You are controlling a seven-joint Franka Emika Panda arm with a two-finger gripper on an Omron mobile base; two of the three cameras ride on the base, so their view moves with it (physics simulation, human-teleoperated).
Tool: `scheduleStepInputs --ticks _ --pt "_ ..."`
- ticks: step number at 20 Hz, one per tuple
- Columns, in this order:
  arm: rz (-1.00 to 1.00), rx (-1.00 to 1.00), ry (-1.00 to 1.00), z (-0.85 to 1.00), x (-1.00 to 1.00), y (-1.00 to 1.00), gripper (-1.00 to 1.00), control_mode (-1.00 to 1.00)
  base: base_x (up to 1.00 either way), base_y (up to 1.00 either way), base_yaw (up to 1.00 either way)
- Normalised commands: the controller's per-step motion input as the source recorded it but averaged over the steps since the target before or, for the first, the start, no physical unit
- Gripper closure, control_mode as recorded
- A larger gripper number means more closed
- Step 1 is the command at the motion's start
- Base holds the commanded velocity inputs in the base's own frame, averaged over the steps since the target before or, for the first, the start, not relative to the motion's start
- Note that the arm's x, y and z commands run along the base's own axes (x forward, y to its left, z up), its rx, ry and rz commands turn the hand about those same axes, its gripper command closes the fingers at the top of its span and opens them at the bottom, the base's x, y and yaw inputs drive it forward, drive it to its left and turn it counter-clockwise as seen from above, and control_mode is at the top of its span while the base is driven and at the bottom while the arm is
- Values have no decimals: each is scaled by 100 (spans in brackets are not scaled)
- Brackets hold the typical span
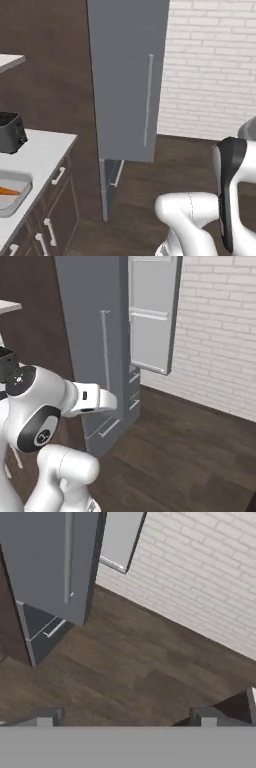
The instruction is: Place one carrot and one chicken drumstick in each tupperware on the nearby counter, to pack two identical lunches.
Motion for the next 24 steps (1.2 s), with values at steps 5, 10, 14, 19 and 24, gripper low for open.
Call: scheduleStepInputs --ticks 5,10,14,19,24 --pt "0 0 0 0 0 0 -100 100 100 -97 -9" --pt "0 0 0 0 0 0 -100 100 100 -100 -11" --pt "0 0 0 0 0 0 -100 100 100 -67 0" --pt "0 0 0 0 0 0 -100 100 100 -30 2" --pt "0 0 0 0 0 0 -100 100 100 -22 4"
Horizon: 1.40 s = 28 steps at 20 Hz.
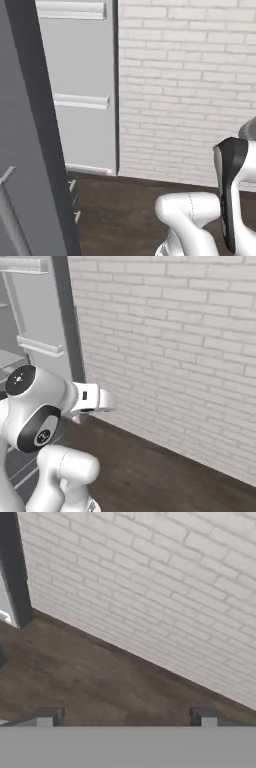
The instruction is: Place one carrot and one chicken drumstick in each tupperware on the nearby counter, to pack two identical lunches.
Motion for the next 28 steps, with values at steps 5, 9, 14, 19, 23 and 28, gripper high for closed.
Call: scheduleStepInputs --ticks 5,9,14,19,23,28 --pt "0 0 0 0 0 0 -100 100 49 -25 33" --pt "0 0 0 0 0 0 -100 100 -4 0 76" --pt "0 0 0 0 0 0 -100 100 0 -25 70" --pt "0 0 0 0 0 0 -100 100 45 -51 39" --pt "0 0 0 0 0 0 -100 100 4 -20 41" --pt "0 0 0 0 0 0 -100 100 -14 0 58"
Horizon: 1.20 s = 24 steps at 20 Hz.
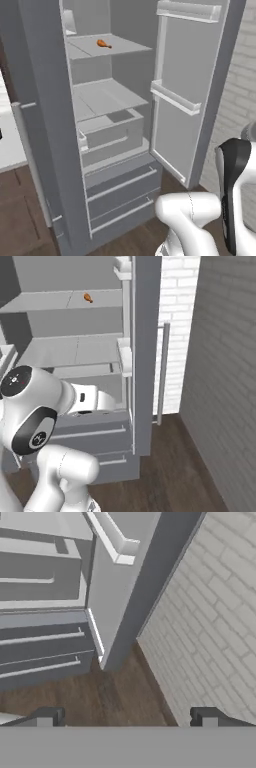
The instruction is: Place one carrot and one chicken drumstick in each tupperware on the nearby counter, to pack two identical lunches.
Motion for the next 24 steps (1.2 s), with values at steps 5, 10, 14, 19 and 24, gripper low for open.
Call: scheduleStepInputs --ticks 5,10,14,19,24 --pt "0 0 0 0 0 0 -100 100 0 0 58" --pt "0 0 0 0 0 0 -100 100 6 0 52" --pt "0 0 0 0 0 0 -100 100 41 -8 35" --pt "0 0 0 0 0 0 -100 100 90 -8 8" --pt "0 0 0 0 0 0 -100 100 100 -4 2"
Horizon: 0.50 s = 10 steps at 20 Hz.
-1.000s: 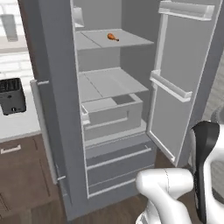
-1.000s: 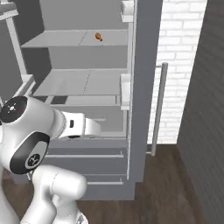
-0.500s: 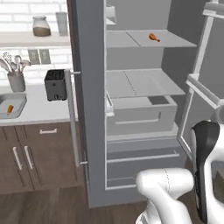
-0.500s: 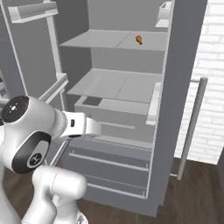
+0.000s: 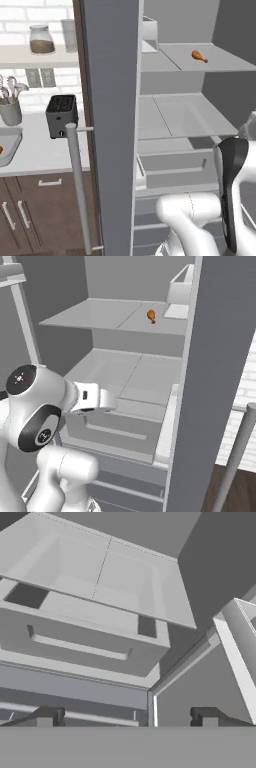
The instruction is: Place one carrot and one chicken drumstick in each tupperware on the nearby counter, to pack two identical lunches.
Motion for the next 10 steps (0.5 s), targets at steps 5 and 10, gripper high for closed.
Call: scheduleStepInputs --ticks 5,10 --pt "0 0 0 0 0 0 -100 100 98 -17 0" --pt "-1 5 -3 59 14 2 -100 -100 13 -1 0"
